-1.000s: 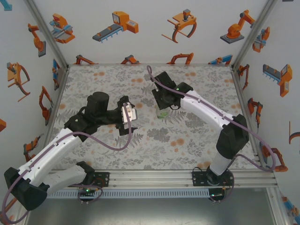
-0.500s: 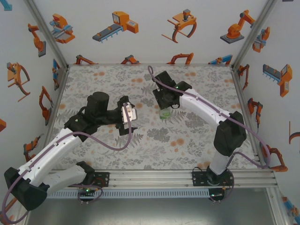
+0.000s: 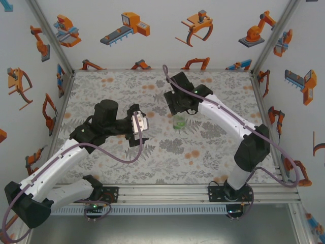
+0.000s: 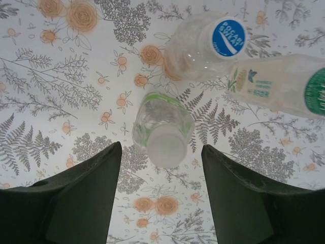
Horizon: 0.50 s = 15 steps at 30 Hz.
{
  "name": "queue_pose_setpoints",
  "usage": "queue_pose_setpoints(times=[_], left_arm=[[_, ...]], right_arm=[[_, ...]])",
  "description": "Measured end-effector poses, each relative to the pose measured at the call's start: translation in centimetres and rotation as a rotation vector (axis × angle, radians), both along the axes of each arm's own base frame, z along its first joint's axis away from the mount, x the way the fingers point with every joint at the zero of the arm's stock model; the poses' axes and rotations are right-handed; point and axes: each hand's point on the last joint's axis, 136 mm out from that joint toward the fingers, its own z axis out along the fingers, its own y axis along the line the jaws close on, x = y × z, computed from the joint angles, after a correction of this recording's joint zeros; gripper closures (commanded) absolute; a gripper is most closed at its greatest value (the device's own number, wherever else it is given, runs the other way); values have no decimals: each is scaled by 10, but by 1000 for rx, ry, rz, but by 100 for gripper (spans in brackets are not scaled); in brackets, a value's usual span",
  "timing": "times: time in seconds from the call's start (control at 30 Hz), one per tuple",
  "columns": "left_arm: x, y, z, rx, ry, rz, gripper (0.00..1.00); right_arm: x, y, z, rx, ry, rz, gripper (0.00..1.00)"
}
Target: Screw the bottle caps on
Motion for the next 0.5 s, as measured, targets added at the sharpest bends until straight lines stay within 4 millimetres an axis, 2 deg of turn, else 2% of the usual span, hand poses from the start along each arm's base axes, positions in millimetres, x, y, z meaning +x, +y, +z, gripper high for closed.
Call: queue_pose_setpoints(times=[0.17,0.23,0.3,0.37,0.5], left_arm=[[11,2,1,-3,-5,63,3],[19,3,2,-7,-13,106,3],[30,5,2,-8,-15,163,3],[42,7,0,-8,-14,227,3],[67,18,-3,0,4,391,3]], right_arm=[[-10,-18,43,24,-89,-15,33],[-16,-29,60,29,-132,-30,27],[-24,-48,72,23,-173,-54,12],[-31,-68,77,8,-199,-86,2],[-42,-115,66,-38,-208,-179,1]])
